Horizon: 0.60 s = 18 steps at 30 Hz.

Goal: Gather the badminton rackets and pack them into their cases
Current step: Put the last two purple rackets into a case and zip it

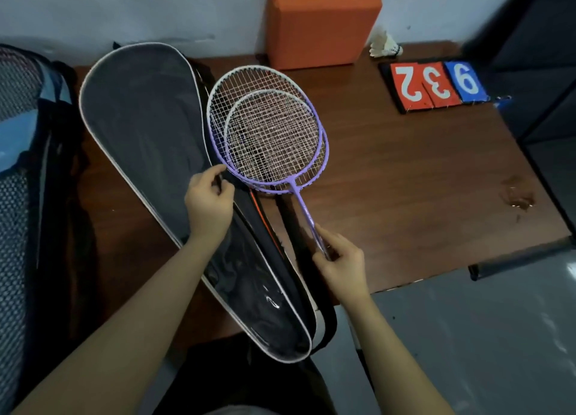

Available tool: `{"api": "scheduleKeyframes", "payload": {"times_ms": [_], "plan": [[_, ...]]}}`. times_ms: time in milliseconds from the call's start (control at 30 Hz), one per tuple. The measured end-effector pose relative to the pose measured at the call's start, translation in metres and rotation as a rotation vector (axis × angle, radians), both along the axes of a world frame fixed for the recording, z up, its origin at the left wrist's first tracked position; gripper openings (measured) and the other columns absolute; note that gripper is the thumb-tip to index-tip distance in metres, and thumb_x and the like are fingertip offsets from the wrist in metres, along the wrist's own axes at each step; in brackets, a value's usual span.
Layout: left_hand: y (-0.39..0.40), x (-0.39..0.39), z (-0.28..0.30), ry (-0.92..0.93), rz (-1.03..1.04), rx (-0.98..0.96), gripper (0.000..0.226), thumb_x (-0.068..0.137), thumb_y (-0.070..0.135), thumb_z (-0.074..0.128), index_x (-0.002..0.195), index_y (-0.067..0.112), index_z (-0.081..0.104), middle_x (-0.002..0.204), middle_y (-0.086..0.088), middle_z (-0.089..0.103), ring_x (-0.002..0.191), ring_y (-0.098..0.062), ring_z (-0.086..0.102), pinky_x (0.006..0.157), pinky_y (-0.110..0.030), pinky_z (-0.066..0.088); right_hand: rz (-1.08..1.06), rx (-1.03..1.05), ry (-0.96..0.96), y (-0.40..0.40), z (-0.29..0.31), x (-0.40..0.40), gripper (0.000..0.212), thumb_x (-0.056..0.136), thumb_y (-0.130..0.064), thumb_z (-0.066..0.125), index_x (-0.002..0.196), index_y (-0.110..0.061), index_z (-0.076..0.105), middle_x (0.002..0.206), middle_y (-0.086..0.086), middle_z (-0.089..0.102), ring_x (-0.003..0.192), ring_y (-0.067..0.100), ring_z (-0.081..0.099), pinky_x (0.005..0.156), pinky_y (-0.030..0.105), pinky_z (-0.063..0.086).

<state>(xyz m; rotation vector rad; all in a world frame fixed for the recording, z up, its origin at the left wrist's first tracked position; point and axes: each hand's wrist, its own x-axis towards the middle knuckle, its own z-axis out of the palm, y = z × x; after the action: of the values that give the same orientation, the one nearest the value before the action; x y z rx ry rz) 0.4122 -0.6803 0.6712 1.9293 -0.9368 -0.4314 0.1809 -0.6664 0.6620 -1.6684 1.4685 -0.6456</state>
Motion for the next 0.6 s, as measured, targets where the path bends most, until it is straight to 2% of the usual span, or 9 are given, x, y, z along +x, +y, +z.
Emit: {"api": "scheduleKeyframes", "payload": {"times_ms": [67, 133, 233, 367, 500, 600], "plan": [[-0.003, 0.002, 0.002, -0.016, -0.033, 0.011, 0.030, 0.086, 0.004, 0.055, 0.115, 0.006, 0.062, 0.089, -0.017, 0.056, 0.061, -0.003, 0.045, 0.066, -0.003, 0.032, 0.022, -0.004, 0.013, 0.001, 0.000, -0.005, 0.055, 0.071, 0.007, 0.057, 0.118, -0.020, 0.066, 0.075, -0.001, 0.064, 0.067, 0.009, 0.055, 0.066, 0.017, 0.045], [-0.003, 0.000, 0.003, -0.043, -0.056, 0.038, 0.032, 0.086, 0.004, 0.055, 0.117, 0.005, 0.061, 0.085, -0.011, 0.051, 0.065, -0.009, 0.044, 0.070, -0.009, 0.032, 0.032, 0.004, 0.007, 0.000, -0.002, -0.010, 0.054, 0.071, 0.010, 0.057, 0.116, -0.019, 0.066, 0.073, -0.004, 0.062, 0.067, 0.011, 0.055, 0.066, 0.017, 0.045], [0.000, -0.005, 0.001, -0.066, -0.039, 0.042, 0.034, 0.087, 0.004, 0.054, 0.120, 0.005, 0.059, 0.085, -0.008, 0.048, 0.073, -0.014, 0.045, 0.072, -0.011, 0.030, 0.029, 0.030, 0.023, -0.004, -0.006, -0.015, 0.049, 0.072, 0.009, 0.058, 0.113, -0.015, 0.068, 0.077, -0.002, 0.064, 0.071, 0.010, 0.057, 0.068, 0.018, 0.045], [0.006, -0.010, -0.001, -0.047, -0.009, 0.048, 0.035, 0.087, 0.005, 0.054, 0.121, 0.008, 0.059, 0.086, -0.006, 0.048, 0.069, -0.009, 0.044, 0.072, -0.008, 0.029, -0.002, 0.078, 0.035, -0.006, -0.012, -0.017, 0.043, 0.075, 0.007, 0.058, 0.112, -0.012, 0.068, 0.089, 0.003, 0.069, 0.081, 0.013, 0.062, 0.075, 0.021, 0.049], [0.007, -0.015, 0.002, -0.026, -0.035, 0.073, 0.036, 0.087, 0.005, 0.054, 0.122, 0.010, 0.059, 0.090, -0.005, 0.049, 0.075, -0.010, 0.046, 0.073, -0.006, 0.028, -0.034, 0.215, -0.114, -0.011, -0.010, -0.019, 0.035, 0.081, 0.002, 0.063, 0.113, -0.011, 0.068, 0.098, 0.000, 0.072, 0.087, 0.011, 0.068, 0.082, 0.026, 0.054], [0.010, -0.017, 0.000, -0.034, -0.067, 0.089, 0.034, 0.088, 0.005, 0.054, 0.122, 0.009, 0.059, 0.094, -0.005, 0.052, 0.079, -0.010, 0.047, 0.075, -0.009, 0.030, -0.051, 0.328, -0.264, -0.014, -0.006, -0.016, 0.033, 0.080, 0.002, 0.066, 0.112, -0.008, 0.067, 0.084, -0.002, 0.071, 0.074, 0.008, 0.066, 0.075, 0.022, 0.052]]}}
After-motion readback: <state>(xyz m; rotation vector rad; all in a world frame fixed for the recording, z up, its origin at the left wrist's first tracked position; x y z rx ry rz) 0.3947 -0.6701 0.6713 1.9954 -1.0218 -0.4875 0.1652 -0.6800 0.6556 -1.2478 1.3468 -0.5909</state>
